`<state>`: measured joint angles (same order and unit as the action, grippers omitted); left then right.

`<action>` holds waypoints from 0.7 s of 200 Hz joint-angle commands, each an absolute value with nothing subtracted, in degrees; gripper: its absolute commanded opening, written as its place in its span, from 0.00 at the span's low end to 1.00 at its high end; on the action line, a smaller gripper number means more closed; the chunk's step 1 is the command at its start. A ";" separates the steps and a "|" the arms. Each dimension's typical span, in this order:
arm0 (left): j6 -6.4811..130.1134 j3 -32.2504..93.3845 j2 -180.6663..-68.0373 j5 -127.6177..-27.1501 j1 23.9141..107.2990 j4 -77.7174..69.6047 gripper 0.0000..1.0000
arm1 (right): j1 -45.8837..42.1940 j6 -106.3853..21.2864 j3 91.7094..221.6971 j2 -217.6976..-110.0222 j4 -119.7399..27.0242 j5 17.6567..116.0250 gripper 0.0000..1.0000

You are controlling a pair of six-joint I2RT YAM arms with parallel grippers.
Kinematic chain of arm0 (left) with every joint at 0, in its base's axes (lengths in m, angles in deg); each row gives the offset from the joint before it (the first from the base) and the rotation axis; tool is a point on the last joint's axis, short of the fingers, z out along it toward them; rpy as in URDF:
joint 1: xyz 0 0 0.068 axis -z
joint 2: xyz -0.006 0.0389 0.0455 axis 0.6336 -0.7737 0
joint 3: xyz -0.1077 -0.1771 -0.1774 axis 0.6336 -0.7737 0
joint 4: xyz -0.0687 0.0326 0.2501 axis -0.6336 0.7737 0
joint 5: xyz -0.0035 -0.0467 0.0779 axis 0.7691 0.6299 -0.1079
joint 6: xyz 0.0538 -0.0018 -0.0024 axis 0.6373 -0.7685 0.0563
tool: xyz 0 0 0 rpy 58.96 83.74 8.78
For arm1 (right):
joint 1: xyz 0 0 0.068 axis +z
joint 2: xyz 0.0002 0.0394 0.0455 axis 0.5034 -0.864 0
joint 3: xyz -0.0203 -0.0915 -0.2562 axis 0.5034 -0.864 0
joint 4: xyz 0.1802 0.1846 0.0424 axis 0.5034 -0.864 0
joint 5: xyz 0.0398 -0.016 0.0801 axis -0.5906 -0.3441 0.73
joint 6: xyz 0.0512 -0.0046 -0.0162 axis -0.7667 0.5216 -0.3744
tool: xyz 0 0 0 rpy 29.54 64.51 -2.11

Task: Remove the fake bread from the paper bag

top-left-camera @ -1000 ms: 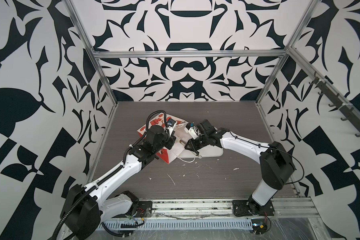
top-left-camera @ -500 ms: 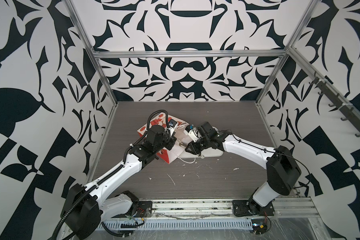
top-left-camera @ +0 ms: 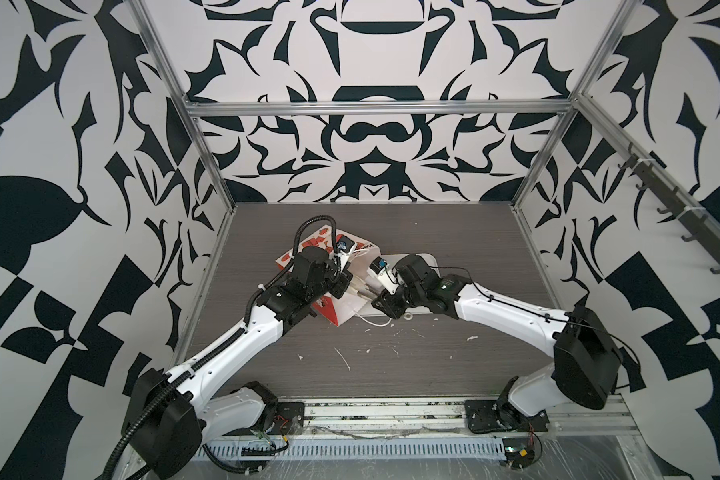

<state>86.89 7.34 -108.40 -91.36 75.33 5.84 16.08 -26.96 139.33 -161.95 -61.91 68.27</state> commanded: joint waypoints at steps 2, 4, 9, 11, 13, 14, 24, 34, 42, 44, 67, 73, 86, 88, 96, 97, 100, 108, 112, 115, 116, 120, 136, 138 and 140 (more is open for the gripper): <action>86.86 9.61 -108.91 -89.70 75.35 5.45 0.00 | 18.77 -21.82 139.50 -159.41 -58.59 61.87 0.44; 86.86 9.63 -108.98 -89.60 75.35 5.44 0.00 | 18.98 -21.54 139.55 -159.39 -58.51 61.51 0.43; 86.86 9.71 -109.07 -89.51 75.35 5.51 0.00 | 19.39 -20.92 139.59 -159.38 -58.40 60.82 0.43; 86.86 9.76 -109.02 -89.53 75.35 5.57 0.00 | 19.60 -20.66 139.70 -159.49 -58.42 60.67 0.43; 86.86 9.80 -109.08 -89.47 75.35 5.65 0.00 | 19.65 -20.42 139.69 -159.54 -58.38 60.44 0.44; 86.86 9.80 -109.13 -89.43 75.35 5.63 0.00 | 19.71 -20.35 139.76 -159.59 -58.38 60.33 0.44; 86.97 10.11 -109.18 -89.44 75.35 5.61 0.00 | 20.17 -19.09 140.25 -159.91 -58.77 59.10 0.44; 86.95 10.22 -109.32 -89.37 75.35 5.69 0.00 | 20.71 -17.69 140.59 -160.34 -59.17 57.66 0.44; 87.00 10.33 -109.36 -89.22 75.35 5.71 0.00 | 21.04 -16.65 140.77 -160.50 -59.40 56.26 0.44; 86.98 10.33 -109.40 -89.17 75.35 5.75 0.00 | 21.13 -16.38 140.79 -160.52 -59.46 56.02 0.44; 86.94 10.42 -109.52 -88.78 75.35 5.66 0.00 | 21.37 -14.88 140.88 -160.91 -59.72 54.77 0.44; 86.86 10.40 -109.46 -88.65 75.35 5.64 0.00 | 21.43 -14.68 140.88 -160.88 -59.60 54.77 0.44; 86.86 10.39 -109.55 -88.48 75.35 5.66 0.00 | 21.47 -14.39 140.82 -161.04 -59.49 54.44 0.44; 86.86 10.37 -109.60 -88.46 75.35 5.62 0.00 | 21.50 -14.35 140.84 -161.13 -59.53 54.33 0.44; 86.77 10.34 -109.66 -88.38 75.35 5.62 0.00 | 21.54 -14.00 141.04 -161.30 -59.65 53.91 0.44; 86.77 10.34 -109.69 -88.36 75.35 5.61 0.00 | 21.54 -13.98 141.05 -161.35 -59.62 53.86 0.44; 86.77 10.33 -109.70 -88.36 75.35 5.63 0.00 | 21.58 -13.84 141.06 -161.44 -59.60 53.81 0.44; 86.75 10.33 -109.72 -88.27 75.35 5.62 0.00 | 21.55 -13.63 141.22 -161.66 -59.71 53.86 0.44; 86.69 10.31 -109.73 -88.24 75.35 5.61 0.00 | 21.58 -13.36 141.31 -161.79 -59.82 53.96 0.44; 86.71 10.33 -109.78 -88.11 75.35 5.57 0.00 | 21.66 -13.16 141.36 -161.84 -59.86 54.05 0.44; 86.70 10.33 -109.79 -88.13 75.35 5.55 0.00 | 21.64 -13.12 141.39 -161.89 -59.86 54.06 0.44; 86.69 10.35 -109.87 -87.94 75.35 5.53 0.00 | 21.79 -12.93 141.41 -162.01 -59.88 53.99 0.44; 86.68 10.60 -109.97 -87.53 75.35 5.74 0.00 | 22.06 -12.01 141.63 -162.19 -59.94 53.35 0.44; 86.68 10.64 -110.04 -87.48 75.35 5.76 0.00 | 22.11 -11.89 141.66 -162.21 -59.95 53.32 0.44; 86.62 10.67 -110.12 -87.46 75.35 5.80 0.00 | 22.19 -11.72 141.67 -162.33 -59.97 53.28 0.45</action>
<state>86.85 8.06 -109.69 -89.43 75.33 5.99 21.39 -14.06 139.33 -162.27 -61.54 54.96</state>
